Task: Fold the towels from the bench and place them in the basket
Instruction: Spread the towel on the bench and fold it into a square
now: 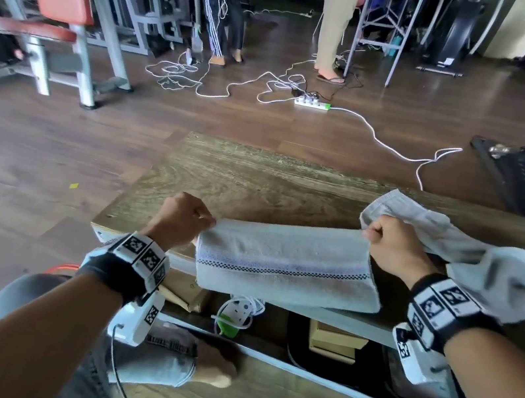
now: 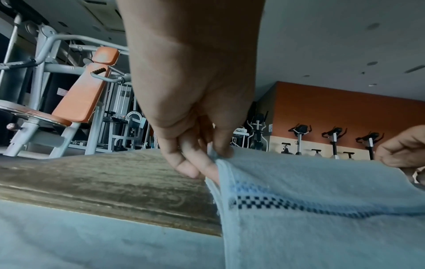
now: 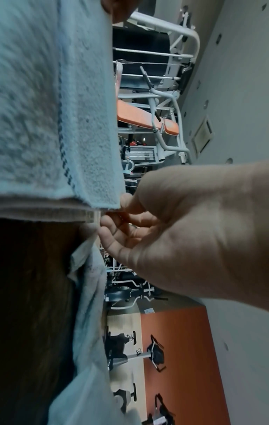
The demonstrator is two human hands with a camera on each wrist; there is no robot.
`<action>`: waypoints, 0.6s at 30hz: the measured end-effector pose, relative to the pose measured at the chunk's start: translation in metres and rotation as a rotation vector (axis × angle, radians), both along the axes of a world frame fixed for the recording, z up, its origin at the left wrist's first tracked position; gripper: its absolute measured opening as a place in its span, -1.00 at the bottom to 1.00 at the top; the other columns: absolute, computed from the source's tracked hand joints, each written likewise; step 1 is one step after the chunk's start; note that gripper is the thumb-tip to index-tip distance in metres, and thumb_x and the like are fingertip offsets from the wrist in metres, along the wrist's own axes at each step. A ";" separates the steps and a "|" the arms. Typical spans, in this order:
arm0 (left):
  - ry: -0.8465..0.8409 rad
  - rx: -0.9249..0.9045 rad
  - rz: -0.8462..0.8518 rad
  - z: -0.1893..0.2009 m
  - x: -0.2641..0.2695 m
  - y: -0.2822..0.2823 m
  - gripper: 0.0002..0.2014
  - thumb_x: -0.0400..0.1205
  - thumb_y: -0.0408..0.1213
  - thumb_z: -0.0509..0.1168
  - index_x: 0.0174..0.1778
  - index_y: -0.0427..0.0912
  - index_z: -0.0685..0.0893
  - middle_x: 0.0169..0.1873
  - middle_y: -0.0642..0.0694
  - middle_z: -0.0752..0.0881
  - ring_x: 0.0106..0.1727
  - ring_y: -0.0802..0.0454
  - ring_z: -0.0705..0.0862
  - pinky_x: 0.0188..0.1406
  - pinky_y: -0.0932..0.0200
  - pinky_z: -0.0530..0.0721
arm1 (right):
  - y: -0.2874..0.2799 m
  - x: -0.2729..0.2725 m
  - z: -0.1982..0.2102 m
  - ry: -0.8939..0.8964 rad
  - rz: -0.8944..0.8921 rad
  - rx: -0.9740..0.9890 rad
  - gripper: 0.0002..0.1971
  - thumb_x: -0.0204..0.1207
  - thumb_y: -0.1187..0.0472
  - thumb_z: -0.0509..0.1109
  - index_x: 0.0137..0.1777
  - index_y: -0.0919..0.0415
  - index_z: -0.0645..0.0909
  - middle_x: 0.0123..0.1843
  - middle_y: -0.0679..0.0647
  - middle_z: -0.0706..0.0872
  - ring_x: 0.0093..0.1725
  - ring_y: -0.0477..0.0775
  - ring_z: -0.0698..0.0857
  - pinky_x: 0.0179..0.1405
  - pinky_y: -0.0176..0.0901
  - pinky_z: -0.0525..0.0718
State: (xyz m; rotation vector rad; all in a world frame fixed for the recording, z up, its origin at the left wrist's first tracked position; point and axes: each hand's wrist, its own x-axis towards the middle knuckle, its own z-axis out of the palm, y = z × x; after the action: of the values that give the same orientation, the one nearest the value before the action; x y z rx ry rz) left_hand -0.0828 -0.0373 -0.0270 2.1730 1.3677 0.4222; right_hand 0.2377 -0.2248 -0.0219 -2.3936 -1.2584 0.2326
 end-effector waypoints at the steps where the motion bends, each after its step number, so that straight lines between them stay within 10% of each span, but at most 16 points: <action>1: 0.001 0.016 0.018 -0.003 0.004 0.004 -0.92 0.57 -0.18 0.49 -0.20 -0.06 0.76 -0.29 0.11 0.68 -0.33 0.34 0.57 -0.52 0.48 0.38 | 0.007 0.002 -0.004 -0.014 -0.006 0.004 -0.69 0.66 0.30 0.30 -0.34 0.39 0.53 -0.37 0.18 0.62 -0.35 0.12 0.56 -0.40 -0.09 0.39; 18: 0.047 0.061 -0.009 -0.031 0.024 0.029 -0.86 0.56 -0.08 0.49 -0.11 -0.05 0.77 -0.19 0.09 0.68 -0.12 0.10 0.67 -0.20 0.23 0.52 | 0.030 0.013 -0.039 -0.042 -0.057 -0.005 -0.79 0.58 0.40 0.35 -0.30 0.25 0.52 -0.24 0.14 0.60 -0.13 0.21 0.64 -0.09 0.09 0.70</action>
State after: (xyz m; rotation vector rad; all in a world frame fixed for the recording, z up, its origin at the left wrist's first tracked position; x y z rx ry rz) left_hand -0.0590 -0.0088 -0.0577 2.2505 1.3861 0.4172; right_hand 0.2502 -0.1944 -0.0610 -2.4468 -1.2078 0.1696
